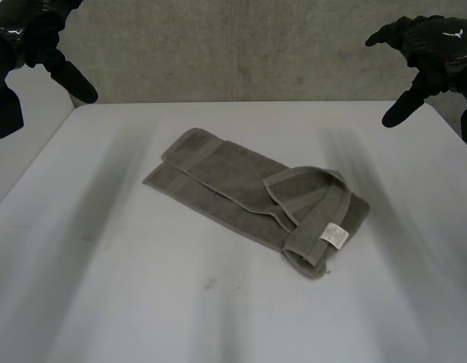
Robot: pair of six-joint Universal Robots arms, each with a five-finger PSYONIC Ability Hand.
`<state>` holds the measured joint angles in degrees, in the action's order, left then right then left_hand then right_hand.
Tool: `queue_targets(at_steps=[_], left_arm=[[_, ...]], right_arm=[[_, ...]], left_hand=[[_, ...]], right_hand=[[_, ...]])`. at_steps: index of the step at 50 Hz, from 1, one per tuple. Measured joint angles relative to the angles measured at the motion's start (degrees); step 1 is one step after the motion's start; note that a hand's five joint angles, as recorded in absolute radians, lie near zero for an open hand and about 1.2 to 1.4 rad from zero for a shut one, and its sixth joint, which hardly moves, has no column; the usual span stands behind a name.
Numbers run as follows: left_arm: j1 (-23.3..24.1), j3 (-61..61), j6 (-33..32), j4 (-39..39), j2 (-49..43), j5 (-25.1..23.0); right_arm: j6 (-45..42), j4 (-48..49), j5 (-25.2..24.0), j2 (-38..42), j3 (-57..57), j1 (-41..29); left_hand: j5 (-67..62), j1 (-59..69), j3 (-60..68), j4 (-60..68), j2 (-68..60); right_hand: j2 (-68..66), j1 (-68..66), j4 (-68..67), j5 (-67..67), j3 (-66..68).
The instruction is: Fold the laundry
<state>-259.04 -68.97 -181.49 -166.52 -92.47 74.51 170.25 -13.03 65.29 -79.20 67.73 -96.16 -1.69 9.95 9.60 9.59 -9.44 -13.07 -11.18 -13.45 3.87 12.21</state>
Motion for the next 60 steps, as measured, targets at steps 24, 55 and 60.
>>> queue_targets(at_steps=[24, 55, 60], left_arm=[[1.08, -2.82, 0.19, -1.63, -2.81, 0.60], [14.21, -11.97, -6.46, -22.91, -21.06, 18.18], [14.17, -11.86, -6.40, -22.82, -20.84, 18.12]], right_arm=[[0.05, -2.42, 2.94, 2.95, 2.15, -2.58], [-19.99, 14.08, 18.58, 48.58, -23.23, -20.64], [-21.69, 14.12, 19.80, 49.87, -25.50, -20.81]], left_hand=[[0.00, 0.00, 0.00, 0.00, 0.02], [0.00, 0.00, 0.00, 0.01, 0.00], [0.00, 0.00, 0.00, 0.01, 0.00]], right_hand=[[0.00, -0.04, 0.00, 0.00, 0.00], [-7.05, -5.99, -6.34, 5.80, 7.54], [-50.30, -42.40, -48.82, 46.07, 50.00]])
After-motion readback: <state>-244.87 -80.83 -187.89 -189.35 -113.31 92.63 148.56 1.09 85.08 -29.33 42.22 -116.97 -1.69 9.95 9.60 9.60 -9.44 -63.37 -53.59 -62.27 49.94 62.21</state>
